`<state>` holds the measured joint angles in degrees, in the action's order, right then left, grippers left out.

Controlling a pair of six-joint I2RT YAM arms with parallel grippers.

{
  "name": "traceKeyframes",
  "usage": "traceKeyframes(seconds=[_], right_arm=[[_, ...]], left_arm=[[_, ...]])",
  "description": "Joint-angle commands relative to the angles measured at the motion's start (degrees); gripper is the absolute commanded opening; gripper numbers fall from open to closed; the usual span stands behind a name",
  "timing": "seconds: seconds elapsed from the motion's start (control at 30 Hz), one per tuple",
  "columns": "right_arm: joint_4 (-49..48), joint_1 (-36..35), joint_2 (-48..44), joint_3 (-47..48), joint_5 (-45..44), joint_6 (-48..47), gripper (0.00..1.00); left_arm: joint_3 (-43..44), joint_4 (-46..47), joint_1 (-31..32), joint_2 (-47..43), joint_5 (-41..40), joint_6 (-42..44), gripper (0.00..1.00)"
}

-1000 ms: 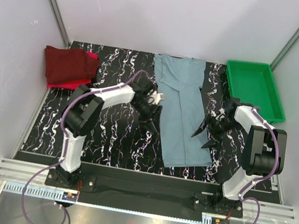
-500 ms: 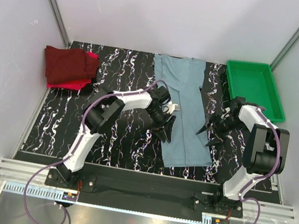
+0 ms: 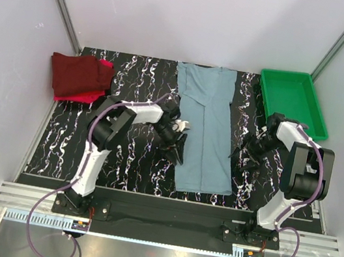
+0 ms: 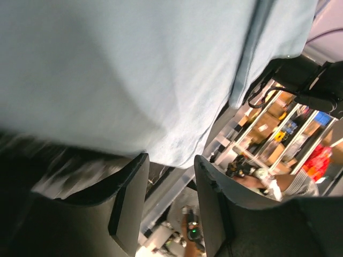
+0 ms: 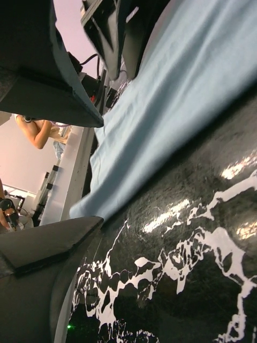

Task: Fold and stack the t-shirts
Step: Fold the tshirt

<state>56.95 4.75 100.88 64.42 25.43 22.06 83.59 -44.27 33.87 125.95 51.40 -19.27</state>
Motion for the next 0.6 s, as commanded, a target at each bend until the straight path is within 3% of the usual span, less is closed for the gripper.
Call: traceKeyframes(seconds=[0.0,0.23,0.4,0.57], right_arm=[[1.0,0.4,-2.5,-1.0,-0.5,-0.6,0.75],[2.4,0.4,-4.7,-6.6,0.0,-1.7,0.73],[2.6,0.4,-6.8,-13.1,1.5,-2.2,0.66],[0.4,0.2,-4.2,-13.0,2.1,-0.6,0.65]], left_arm=[[-2.9,-2.2,-2.4,-3.9,-4.4,2.2,0.47],[-2.5,-2.7,-2.9,-9.5,-6.8,3.2,0.52],[-13.6,0.4,-4.5,-20.1,-7.5,0.4,0.56],[-15.8,2.1,-5.7,-20.7,-9.5,0.0,0.58]])
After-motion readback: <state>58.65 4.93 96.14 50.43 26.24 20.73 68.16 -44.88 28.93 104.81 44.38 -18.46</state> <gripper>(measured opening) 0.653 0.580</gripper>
